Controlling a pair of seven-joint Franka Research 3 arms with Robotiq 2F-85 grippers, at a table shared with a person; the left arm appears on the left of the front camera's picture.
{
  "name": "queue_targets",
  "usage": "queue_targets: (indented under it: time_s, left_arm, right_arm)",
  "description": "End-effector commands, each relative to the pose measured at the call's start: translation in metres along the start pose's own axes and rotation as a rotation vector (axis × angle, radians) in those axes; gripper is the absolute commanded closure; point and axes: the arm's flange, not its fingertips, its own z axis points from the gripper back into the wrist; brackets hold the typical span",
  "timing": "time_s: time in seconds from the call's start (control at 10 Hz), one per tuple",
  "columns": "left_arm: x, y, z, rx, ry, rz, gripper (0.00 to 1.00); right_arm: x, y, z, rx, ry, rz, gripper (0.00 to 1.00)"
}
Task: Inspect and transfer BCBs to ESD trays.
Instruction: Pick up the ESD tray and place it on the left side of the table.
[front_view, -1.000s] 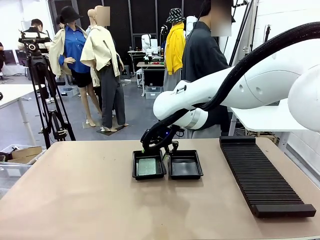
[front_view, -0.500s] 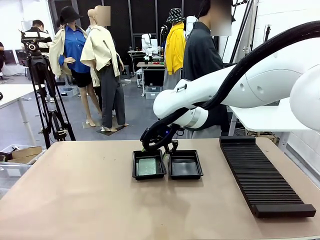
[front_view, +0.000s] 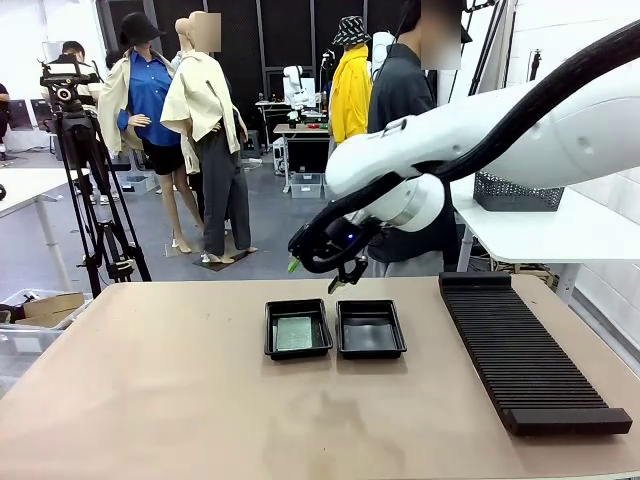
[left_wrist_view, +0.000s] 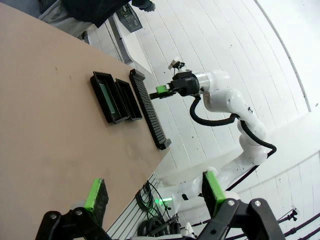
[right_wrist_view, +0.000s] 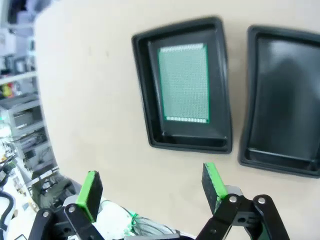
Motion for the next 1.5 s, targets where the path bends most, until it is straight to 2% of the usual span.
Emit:
queue_targets:
  time_s: [0.0,0.3,0.6,0.8,1.2,1.4]
  left_arm:
    - [0.000,-0.002,0.001,0.005,-0.004,0.005,0.00]
    - [0.000,-0.002,0.001,0.005,-0.004,0.005,0.00]
    - [0.000,-0.002,0.001,0.005,-0.004,0.005,0.00]
    - [0.000,-0.002,0.001,0.005,-0.004,0.005,0.00]
    - [0.000,0.000,0.001,0.001,-0.001,0.000,0.00]
    - [0.014,-0.010,-0.032,0.072,-0.027,0.032,0.00]
  right_arm:
    - [-0.022,-0.037,0.033,0.064,0.006,0.007,0.00]
    - [-0.040,-0.084,0.094,0.174,-0.105,-0.028,0.00]
    - [-0.047,-0.143,0.139,0.306,-0.130,-0.065,0.00]
    - [-0.052,-0.181,0.154,0.390,-0.124,-0.062,0.00]
    - [-0.067,-0.250,0.181,0.449,-0.132,-0.047,0.00]
    - [-0.067,-0.277,0.192,0.475,-0.138,-0.048,0.00]
